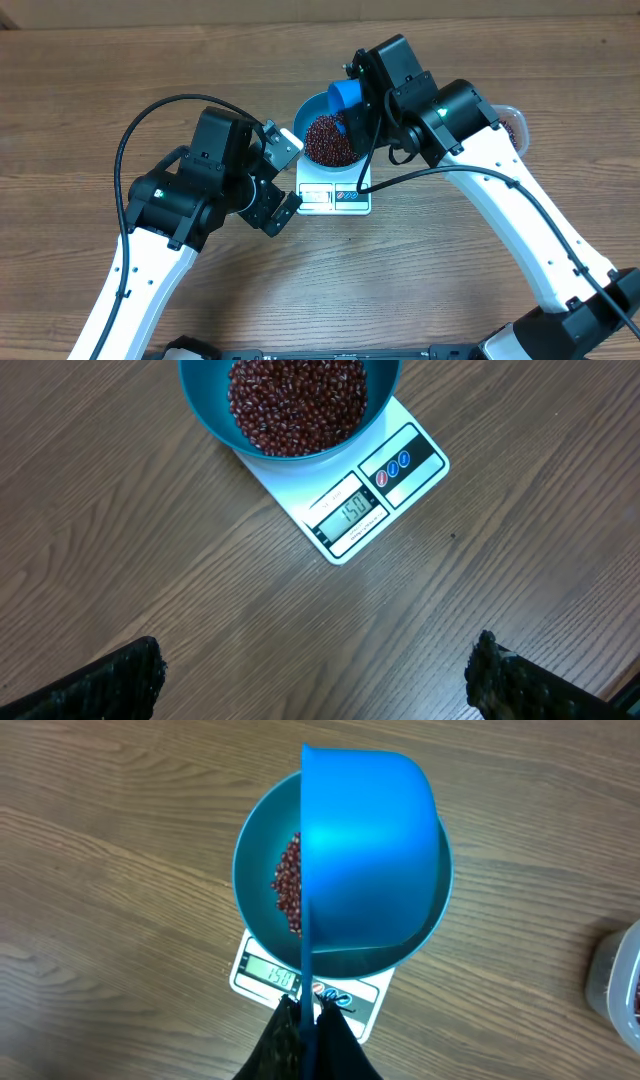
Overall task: Scoop item into bowl and weigh 150g on scale
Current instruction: 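Hold the blue scoop over the teal bowl with the right gripper, then lift the blue scoop away from the bowl toward the bean tub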
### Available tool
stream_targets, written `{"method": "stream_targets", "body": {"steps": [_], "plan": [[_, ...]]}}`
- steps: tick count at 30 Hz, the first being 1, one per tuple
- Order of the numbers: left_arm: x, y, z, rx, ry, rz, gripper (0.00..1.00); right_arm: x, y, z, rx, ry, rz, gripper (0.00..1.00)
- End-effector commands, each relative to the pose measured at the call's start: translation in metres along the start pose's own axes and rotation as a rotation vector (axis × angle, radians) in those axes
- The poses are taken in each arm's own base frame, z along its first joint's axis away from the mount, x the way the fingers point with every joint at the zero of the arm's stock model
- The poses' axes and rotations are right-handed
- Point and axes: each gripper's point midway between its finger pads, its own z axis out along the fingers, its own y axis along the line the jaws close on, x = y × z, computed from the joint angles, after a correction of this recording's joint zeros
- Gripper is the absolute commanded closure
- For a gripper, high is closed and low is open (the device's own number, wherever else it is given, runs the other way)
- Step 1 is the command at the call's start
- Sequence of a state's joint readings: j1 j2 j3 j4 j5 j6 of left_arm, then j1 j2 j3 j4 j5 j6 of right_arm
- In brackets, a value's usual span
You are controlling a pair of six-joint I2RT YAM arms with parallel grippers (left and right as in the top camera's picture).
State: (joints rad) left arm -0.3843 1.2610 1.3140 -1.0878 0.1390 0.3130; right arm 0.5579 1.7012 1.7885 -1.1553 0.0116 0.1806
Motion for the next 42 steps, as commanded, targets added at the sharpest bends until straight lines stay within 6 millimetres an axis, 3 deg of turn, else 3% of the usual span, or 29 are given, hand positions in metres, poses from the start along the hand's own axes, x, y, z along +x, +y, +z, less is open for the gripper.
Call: {"method": "stream_targets", "body": {"steps": [1,5,9,20,24,29,32,36,42], "plan": [[-0.008,-0.001,-0.008,0.001,-0.031,-0.009,0.0,-0.01,-0.007,-0.007,0.052,-0.04,0.001,0.96],[-0.008,-0.001,-0.008,0.001,-0.031,-0.009,0.0,-0.014,-0.002,-0.018,0.031,-0.063,0.005,0.96],[-0.008,-0.001,-0.008,0.001,-0.031,-0.008,0.0,-0.003,-0.004,-0.002,0.042,-0.01,0.0,0.96],[-0.008,-0.001,-0.008,0.001,-0.031,-0.009,0.0,-0.003,0.018,-0.01,-0.092,-0.004,0.041,0.96],[-0.008,-0.001,-0.008,0.001,-0.031,-0.009,0.01,-0.007,0.012,-0.013,-0.12,-0.003,0.134,0.96],[-0.008,-0.001,-0.008,0.001,-0.031,-0.008,0.0,-0.019,0.0,-0.026,-0.274,-0.007,0.24,0.96],[-0.008,-0.001,-0.008,0.001,-0.031,-0.009,0.0,-0.026,-0.018,-0.033,-0.35,-0.011,0.308,0.96],[-0.008,-0.001,-0.008,0.002,-0.031,-0.008,0.0,-0.029,-0.064,-0.038,-0.319,-0.035,0.375,0.96],[-0.008,-0.001,-0.008,0.001,-0.031,-0.009,0.0,0.003,-0.139,-0.038,-0.07,0.026,0.409,0.96]]}}
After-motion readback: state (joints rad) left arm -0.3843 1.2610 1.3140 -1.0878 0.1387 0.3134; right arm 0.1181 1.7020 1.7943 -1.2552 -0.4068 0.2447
